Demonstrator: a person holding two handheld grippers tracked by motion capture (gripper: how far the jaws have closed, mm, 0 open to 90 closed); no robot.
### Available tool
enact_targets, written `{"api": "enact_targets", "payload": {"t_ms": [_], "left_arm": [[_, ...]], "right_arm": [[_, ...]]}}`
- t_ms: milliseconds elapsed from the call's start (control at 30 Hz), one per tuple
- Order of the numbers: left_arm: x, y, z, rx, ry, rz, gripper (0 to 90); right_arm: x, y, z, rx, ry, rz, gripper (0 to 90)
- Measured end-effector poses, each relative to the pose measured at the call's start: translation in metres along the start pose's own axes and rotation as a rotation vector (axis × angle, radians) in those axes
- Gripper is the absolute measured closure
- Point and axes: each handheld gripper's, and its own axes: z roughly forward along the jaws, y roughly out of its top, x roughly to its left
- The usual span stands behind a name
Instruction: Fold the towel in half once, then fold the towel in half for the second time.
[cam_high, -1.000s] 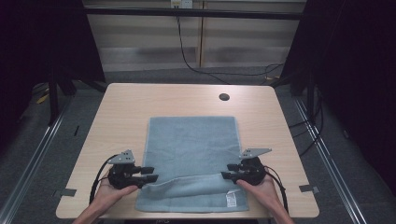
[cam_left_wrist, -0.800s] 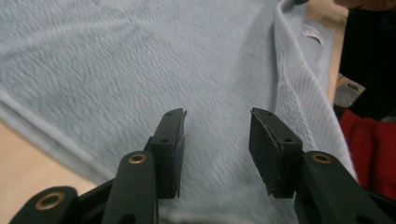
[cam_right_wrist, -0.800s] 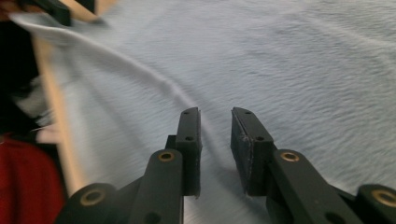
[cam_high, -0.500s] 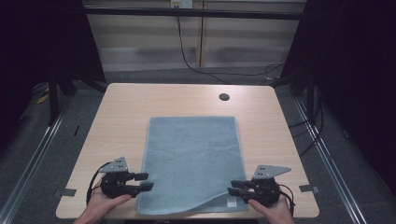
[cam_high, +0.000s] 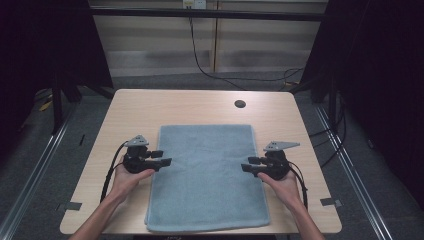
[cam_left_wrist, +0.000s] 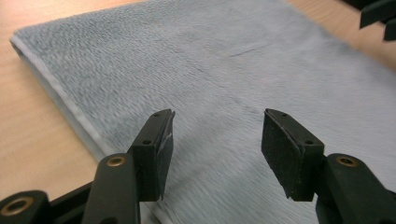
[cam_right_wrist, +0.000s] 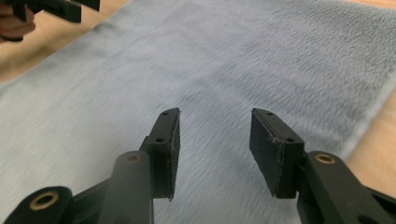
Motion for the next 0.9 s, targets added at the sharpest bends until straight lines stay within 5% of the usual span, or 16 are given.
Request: {"api": "enact_targets", "payload": {"t_ms": [100, 267, 367, 533, 900], "left_arm": [[0.004, -0.002, 0.014, 0.021, 0.017, -0.007, 44.1], [0.002, -0.010, 0.021, 0.079, 0.041, 0.042, 46.4], [0.000, -0.014, 0.019, 0.071, 0.023, 0.048, 46.3], [-0.012, -0.026, 0.007, 0.070, -0.012, 0.056, 47.2], [-0.042, -0.050, -0.017, 0.096, -0.069, 0.072, 47.2]], "right_arm": [[-0.008, 0.002, 0.017, 0.028, -0.013, 0.010, 52.3], [-0.007, -0.006, 0.040, 0.090, -0.066, -0.002, 47.6], [0.000, -0.011, 0.037, 0.095, -0.088, -0.012, 45.9], [0.008, -0.024, 0.023, 0.106, -0.040, -0.005, 46.4], [0.036, -0.044, 0.002, 0.149, -0.019, -0.038, 46.4]]}}
